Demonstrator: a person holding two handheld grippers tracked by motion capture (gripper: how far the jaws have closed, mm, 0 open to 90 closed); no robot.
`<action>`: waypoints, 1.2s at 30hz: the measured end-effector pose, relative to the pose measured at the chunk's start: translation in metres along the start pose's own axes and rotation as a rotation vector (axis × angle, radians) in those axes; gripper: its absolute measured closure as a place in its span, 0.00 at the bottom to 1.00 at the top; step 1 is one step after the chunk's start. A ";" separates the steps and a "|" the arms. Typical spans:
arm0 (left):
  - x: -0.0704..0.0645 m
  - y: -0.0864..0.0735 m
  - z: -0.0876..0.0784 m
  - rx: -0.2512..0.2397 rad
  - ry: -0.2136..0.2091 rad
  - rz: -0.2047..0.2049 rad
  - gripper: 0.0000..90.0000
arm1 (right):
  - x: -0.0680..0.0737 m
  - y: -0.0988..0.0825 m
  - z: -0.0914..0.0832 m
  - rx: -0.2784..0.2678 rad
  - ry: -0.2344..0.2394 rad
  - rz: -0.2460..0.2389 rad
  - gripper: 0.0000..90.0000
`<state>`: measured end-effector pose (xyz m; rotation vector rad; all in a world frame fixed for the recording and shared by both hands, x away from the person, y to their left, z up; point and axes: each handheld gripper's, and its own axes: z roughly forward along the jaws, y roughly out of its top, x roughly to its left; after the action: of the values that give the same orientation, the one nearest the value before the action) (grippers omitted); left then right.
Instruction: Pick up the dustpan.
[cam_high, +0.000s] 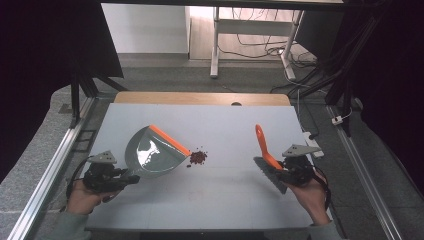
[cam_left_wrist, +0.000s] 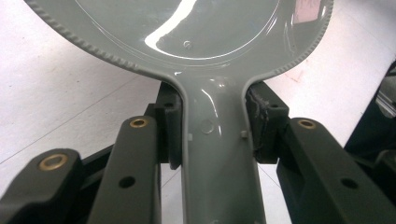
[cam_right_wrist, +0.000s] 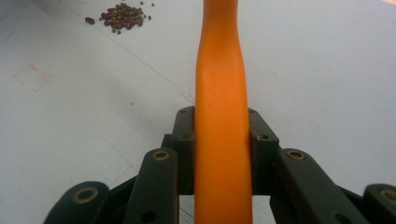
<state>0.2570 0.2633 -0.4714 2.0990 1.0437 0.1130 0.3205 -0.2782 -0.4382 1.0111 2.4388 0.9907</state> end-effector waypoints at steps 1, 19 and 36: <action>-0.001 0.000 0.000 0.004 -0.003 0.007 0.69 | 0.000 0.000 0.000 0.000 -0.001 -0.001 0.79; -0.013 0.002 0.012 0.096 -0.059 0.091 0.69 | 0.007 0.012 0.012 -0.004 0.018 -0.014 0.79; -0.015 -0.001 0.024 0.172 -0.105 0.119 0.69 | 0.021 0.046 0.039 -0.024 0.054 -0.038 0.79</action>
<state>0.2559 0.2388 -0.4856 2.2962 0.8927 -0.0297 0.3490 -0.2216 -0.4345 0.9378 2.4743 1.0452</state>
